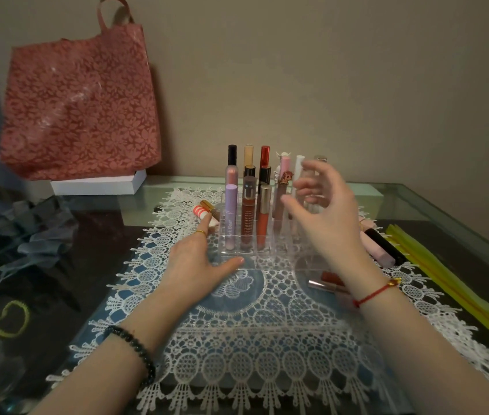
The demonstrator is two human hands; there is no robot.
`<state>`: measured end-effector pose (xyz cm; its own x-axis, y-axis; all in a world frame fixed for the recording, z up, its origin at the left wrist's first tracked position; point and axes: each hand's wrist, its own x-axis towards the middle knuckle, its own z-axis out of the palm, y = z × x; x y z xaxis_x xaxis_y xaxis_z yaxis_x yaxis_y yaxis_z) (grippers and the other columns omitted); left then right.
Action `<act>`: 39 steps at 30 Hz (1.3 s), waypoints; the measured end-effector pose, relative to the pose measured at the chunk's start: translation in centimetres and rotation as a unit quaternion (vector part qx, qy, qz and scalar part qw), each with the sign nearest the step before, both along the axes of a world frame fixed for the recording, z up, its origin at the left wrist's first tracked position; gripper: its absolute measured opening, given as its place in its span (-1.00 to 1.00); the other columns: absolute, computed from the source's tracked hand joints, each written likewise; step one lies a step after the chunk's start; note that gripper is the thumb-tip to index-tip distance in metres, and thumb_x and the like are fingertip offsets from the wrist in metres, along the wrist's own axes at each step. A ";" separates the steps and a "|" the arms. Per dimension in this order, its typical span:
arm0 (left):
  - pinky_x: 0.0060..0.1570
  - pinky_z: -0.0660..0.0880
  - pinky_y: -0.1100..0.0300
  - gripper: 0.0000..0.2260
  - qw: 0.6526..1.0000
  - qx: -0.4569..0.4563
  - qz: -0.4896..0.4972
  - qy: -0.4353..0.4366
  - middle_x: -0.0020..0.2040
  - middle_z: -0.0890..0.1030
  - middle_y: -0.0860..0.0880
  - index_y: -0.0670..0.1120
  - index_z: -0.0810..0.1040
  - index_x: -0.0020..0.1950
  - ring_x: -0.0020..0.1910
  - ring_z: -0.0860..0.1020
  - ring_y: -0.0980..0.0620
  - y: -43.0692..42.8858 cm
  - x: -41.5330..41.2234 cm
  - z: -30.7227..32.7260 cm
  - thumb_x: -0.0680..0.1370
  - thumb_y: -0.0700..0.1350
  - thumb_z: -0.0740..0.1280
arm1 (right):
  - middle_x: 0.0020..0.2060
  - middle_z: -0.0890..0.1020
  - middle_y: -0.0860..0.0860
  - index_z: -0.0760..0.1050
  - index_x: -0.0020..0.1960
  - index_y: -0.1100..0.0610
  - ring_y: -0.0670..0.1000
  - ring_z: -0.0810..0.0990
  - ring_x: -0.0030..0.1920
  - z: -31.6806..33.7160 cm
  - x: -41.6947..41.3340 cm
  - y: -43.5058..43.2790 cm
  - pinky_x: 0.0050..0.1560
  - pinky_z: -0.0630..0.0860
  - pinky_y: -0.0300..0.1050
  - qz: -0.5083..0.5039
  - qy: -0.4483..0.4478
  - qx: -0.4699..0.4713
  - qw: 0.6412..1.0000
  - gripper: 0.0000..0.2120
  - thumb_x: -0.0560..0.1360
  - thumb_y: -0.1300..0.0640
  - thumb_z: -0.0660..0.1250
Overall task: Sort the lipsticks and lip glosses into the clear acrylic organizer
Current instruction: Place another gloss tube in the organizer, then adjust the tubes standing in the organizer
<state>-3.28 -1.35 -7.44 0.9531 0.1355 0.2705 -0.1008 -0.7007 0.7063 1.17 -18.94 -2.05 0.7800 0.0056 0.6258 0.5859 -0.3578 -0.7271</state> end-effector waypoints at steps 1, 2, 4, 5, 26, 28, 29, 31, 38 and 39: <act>0.20 0.38 0.01 -0.15 1.000 0.022 0.010 -0.008 0.06 0.46 0.01 0.00 0.02 0.46 0.15 0.46 -0.03 0.0 0.0 0.1 0.31 0.13 0.41 | -0.11 0.53 -0.13 0.35 0.16 -0.04 -0.21 0.51 -0.10 0.5 -0.2 -0.7 -0.09 0.48 -0.41 -0.002 -0.005 0.007 1.000 -0.56 0.35 0.18 0.41; 0.27 0.30 -0.01 -0.14 0.999 0.042 0.020 -0.025 0.18 0.45 0.00 -0.02 0.03 0.46 0.24 0.39 -0.02 0.1 0.0 0.1 0.31 0.15 0.40 | -0.10 0.54 -0.12 0.36 0.15 -0.05 -0.20 0.52 -0.10 0.9 -0.4 -1.5 -0.10 0.50 -0.40 -0.006 -0.008 0.011 1.000 -0.56 0.35 0.18 0.42; 0.35 0.20 -0.01 -0.16 0.995 0.052 0.037 -0.072 0.35 0.34 -0.03 -0.05 0.07 0.45 0.34 0.26 0.02 0.3 0.0 0.4 0.31 0.14 0.40 | -0.11 0.55 -0.13 0.37 0.14 -0.07 -0.19 0.54 -0.11 1.4 -0.7 -3.3 -0.11 0.52 -0.38 -0.016 -0.011 0.008 1.000 -0.57 0.35 0.17 0.43; 0.36 0.17 0.01 -0.19 0.993 0.047 0.042 -0.100 0.37 0.31 -0.02 -0.05 0.09 0.44 0.35 0.23 0.04 0.3 -0.1 0.6 0.32 0.13 0.41 | -0.11 0.56 -0.13 0.38 0.14 -0.08 -0.19 0.54 -0.11 1.5 -0.9 -4.2 -0.13 0.52 -0.38 -0.021 -0.009 0.002 1.000 -0.58 0.36 0.16 0.43; 0.06 0.45 0.22 -0.78 0.931 0.257 -0.235 -0.108 0.07 0.52 0.18 0.11 0.46 0.14 0.04 0.47 0.21 -8.6 -1.4 1.1 0.50 -0.01 0.25 | -0.10 0.51 -0.31 0.40 -0.01 -0.26 -0.39 0.43 -0.07 -4.6 -6.7 -12.4 -0.20 0.42 -0.44 0.013 0.120 -0.288 0.950 -0.72 0.33 -0.08 0.38; 0.01 0.46 0.23 -0.79 0.925 0.283 -0.233 -0.101 0.06 0.50 0.17 0.10 0.45 0.15 0.01 0.47 0.19 -9.1 -1.1 0.8 0.51 0.00 0.22 | -0.13 0.52 -0.30 0.41 -0.03 -0.25 -0.39 0.43 -0.07 -5.1 -6.5 -12.2 -0.19 0.43 -0.46 0.012 0.113 -0.287 0.951 -0.76 0.36 -0.05 0.37; -0.01 0.46 0.24 -0.78 0.924 0.290 -0.229 -0.100 0.05 0.49 0.16 0.09 0.45 0.15 0.00 0.47 0.18 -9.3 -1.0 0.6 0.52 0.00 0.21 | -0.14 0.51 -0.30 0.41 -0.04 -0.25 -0.39 0.43 -0.07 -5.2 -6.4 -12.2 -0.19 0.42 -0.48 0.010 0.111 -0.286 0.952 -0.78 0.36 -0.04 0.35; -0.03 0.47 0.22 -0.78 0.926 0.291 -0.221 -0.097 0.03 0.47 0.13 0.07 0.44 0.16 -0.02 0.47 0.16 -9.5 -0.7 0.3 0.53 -0.02 0.20 | -0.16 0.52 -0.29 0.42 -0.05 -0.24 -0.38 0.44 -0.09 -5.4 -6.3 -12.2 -0.19 0.41 -0.49 0.009 0.115 -0.274 0.955 -0.80 0.37 -0.05 0.34; -0.03 0.44 0.18 -0.81 0.936 0.253 -0.228 -0.087 0.01 0.45 0.06 0.00 0.47 0.13 -0.05 0.47 0.10 -9.7 -0.5 -0.4 0.56 -0.03 0.17 | -0.16 0.47 -0.35 0.34 -0.11 -0.36 -0.44 0.38 -0.04 -5.9 -6.2 -12.2 -0.18 0.36 -0.56 0.008 0.124 -0.268 0.955 -0.75 0.35 -0.07 0.34; -0.03 0.43 0.18 -0.81 0.936 0.251 -0.230 -0.090 0.01 0.44 0.06 0.00 0.46 0.13 -0.05 0.47 0.09 -9.6 -0.5 -0.4 0.56 -0.04 0.17 | -0.15 0.47 -0.36 0.33 -0.11 -0.38 -0.42 0.39 -0.05 -5.9 -6.2 -12.2 -0.21 0.39 -0.51 0.006 0.125 -0.277 0.953 -0.75 0.35 -0.08 0.34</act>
<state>-3.82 -10.97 -7.83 0.8126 -0.4650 0.3514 -0.5588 -0.7929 0.2431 -5.01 -31.14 -7.93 0.9018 0.2909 0.3195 0.4260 -0.7221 -0.5451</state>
